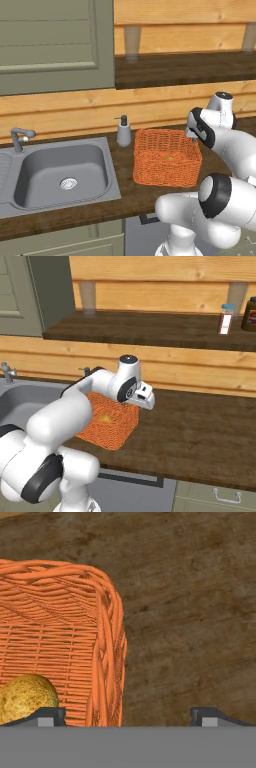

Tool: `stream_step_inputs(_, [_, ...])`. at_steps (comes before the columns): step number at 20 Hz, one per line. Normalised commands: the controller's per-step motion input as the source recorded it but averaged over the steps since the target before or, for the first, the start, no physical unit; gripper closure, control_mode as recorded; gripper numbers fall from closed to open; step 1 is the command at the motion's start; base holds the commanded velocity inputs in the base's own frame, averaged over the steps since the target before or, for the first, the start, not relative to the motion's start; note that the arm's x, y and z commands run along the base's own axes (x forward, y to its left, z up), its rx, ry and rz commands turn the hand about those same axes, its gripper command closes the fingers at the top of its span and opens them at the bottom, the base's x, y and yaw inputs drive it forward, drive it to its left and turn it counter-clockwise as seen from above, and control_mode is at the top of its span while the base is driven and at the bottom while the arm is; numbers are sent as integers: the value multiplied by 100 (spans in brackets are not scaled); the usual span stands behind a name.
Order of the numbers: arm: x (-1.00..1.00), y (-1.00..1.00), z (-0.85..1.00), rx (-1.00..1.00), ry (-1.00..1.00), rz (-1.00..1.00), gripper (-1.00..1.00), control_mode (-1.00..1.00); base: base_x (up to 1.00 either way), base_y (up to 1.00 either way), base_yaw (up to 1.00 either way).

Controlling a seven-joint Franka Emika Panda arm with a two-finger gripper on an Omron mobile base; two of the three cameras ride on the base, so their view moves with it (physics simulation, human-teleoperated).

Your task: Open the cabinet, pick up the bread from the cabinet and place it in the basket. Then move the basket to the dining counter.

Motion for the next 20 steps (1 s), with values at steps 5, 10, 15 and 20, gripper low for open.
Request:
stream_step_inputs(5, [0, 10, -23, 0, -2, 0, -100, -100, 0, 0, 0])
stream_step_inputs(10, [0, 33, -14, -1, -6, 0, -100, -100, 0, 0, 0])
stream_step_inputs(15, [0, 4, -23, 0, -2, 0, -100, -100, 0, 0, 0])
stream_step_inputs(20, [0, 0, -25, 0, 0, 0, -100, -100, 0, 0, 0])
